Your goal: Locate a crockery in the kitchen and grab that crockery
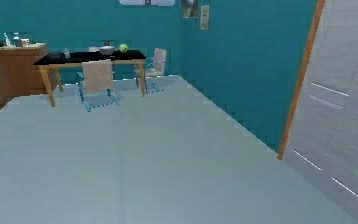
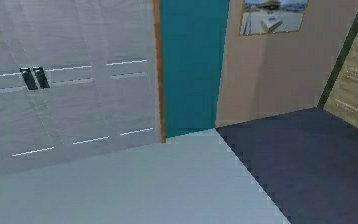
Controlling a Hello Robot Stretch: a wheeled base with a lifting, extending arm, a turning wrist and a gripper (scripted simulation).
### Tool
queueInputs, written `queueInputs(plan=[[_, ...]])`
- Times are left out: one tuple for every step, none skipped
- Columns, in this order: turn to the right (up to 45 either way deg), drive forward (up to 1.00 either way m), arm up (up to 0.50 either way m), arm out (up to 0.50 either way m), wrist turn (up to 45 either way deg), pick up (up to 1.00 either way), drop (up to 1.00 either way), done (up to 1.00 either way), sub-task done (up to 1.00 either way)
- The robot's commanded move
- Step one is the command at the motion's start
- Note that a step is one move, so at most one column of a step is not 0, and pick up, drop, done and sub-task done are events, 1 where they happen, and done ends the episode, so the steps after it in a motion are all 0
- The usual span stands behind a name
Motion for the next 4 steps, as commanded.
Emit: queueInputs(plan=[[0.0, 0.75, 0.00, 0.00, 0.0, 0.00, 0.00, 0.00, 0.00], [-45.0, 0.00, 0.00, 0.00, 0.0, 0.00, 0.00, 0.00, 0.00], [0.0, 1.00, 0.00, 0.00, 0.0, 0.00, 0.00, 0.00, 0.00], [0.0, 1.00, 0.00, 0.00, 0.0, 0.00, 0.00, 0.00, 0.00]])
